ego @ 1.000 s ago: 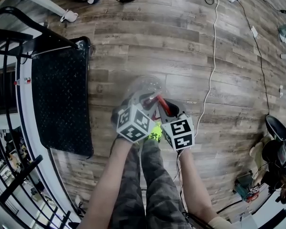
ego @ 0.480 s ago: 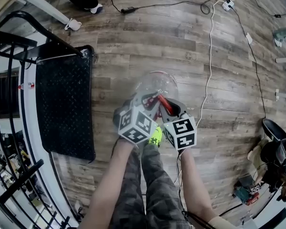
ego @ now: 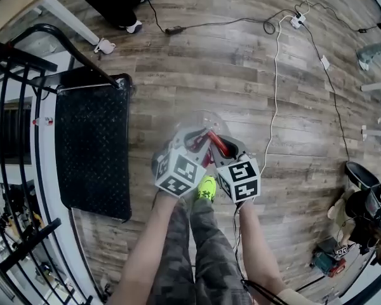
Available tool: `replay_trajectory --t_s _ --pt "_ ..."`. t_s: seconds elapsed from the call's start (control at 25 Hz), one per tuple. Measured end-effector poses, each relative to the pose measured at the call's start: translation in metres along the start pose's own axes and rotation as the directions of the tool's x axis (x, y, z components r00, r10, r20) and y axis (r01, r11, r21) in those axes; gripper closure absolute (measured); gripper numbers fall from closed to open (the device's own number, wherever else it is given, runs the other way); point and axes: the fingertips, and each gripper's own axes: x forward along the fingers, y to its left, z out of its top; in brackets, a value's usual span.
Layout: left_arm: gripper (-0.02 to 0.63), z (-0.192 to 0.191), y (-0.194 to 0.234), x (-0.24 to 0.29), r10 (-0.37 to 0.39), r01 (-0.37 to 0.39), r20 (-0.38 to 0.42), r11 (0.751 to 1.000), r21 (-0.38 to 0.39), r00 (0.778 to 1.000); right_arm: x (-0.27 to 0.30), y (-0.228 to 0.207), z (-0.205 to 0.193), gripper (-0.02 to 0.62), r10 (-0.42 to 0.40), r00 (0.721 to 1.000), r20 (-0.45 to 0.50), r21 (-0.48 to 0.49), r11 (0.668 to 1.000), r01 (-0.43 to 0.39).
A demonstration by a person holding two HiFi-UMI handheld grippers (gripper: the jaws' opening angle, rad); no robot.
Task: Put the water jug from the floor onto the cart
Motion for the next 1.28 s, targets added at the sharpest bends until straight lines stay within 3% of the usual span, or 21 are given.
replay_trajectory --t_s 0.8,1.28 --pt "0.572 0.036 0.023 -0.096 0.105 -0.103 0.085 0.994 -0.029 0.991 -0.029 0.069 0.071 0.550 0.050 0.998 0.029 -0.097 0.994 -0.047" --pt "0.575 0.021 0.051 -0.169 0.174 -0.166 0.112 0.983 -0.076 0.978 -0.021 0.144 0.103 0.550 0.093 0.995 0.021 -0.180 0.980 -0.088"
